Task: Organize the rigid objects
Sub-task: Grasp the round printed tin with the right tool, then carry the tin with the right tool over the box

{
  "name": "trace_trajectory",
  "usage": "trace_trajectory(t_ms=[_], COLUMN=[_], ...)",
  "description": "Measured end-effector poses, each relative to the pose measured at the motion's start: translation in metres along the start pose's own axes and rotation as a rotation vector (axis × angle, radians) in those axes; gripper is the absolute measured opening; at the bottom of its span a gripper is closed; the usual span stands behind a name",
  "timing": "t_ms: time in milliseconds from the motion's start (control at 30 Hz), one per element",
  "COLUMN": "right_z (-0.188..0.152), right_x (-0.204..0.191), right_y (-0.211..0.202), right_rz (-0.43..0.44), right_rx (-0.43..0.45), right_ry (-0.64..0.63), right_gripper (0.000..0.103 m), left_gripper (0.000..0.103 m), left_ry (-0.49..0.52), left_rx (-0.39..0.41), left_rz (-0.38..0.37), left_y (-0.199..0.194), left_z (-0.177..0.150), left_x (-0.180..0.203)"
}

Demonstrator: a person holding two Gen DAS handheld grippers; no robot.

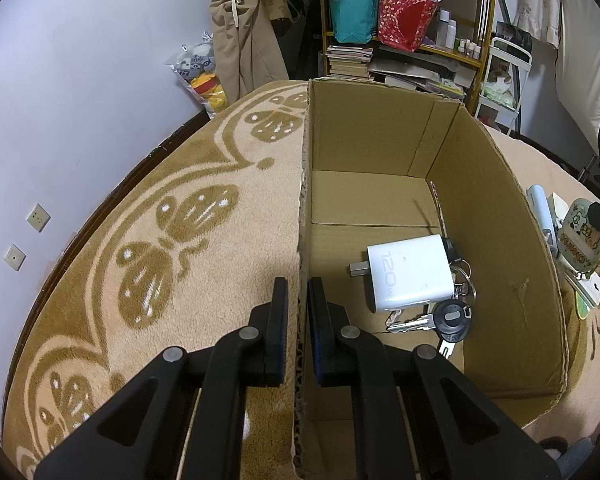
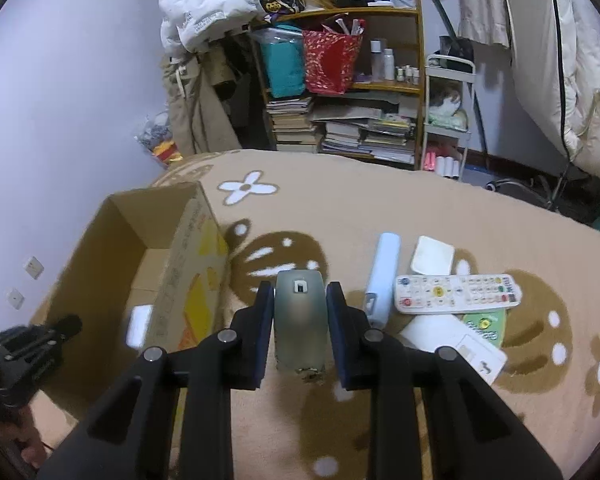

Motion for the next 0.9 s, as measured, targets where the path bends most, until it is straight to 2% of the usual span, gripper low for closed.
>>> trace_trajectory(t_ms=[267, 600, 767, 900], right_z=[0.024, 0.071, 0.078, 0.069], right_x=[-0.027, -0.095, -0.119, -0.13], right_y=[-0.026, -0.076, -0.083, -0.072], right_rz=[0.072, 0.214, 0.312, 0.328], right_rx=[0.075, 0.198, 0.2, 0.169], right_ry=[-0.029, -0.139, -0.126, -0.124], right_gripper=[0.028, 0.028, 0.028, 0.028], left_gripper=[0.01, 0.01, 0.01, 0.01], left_ry=[-0.001, -0.001, -0.001, -0.002], left_rx=[0.001, 0.001, 0.001, 0.001], left_rz=[-0.002, -0.001, -0.002, -0.002], left_y=[0.001, 0.001, 0.001, 0.0], left_z=[0.0, 0.0, 0.0, 0.0], left_x=[0.0, 0.0, 0.0, 0.001])
Point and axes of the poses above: each gripper's, at about its wrist camera, not at the fingertips, and y roughly the way its jaws point, x to its right, z to its top, the point moved 9 cm from there along y, roughly the way its jaws point, and after that the axes turned 1 degree about -x, right-handed, at the moved point
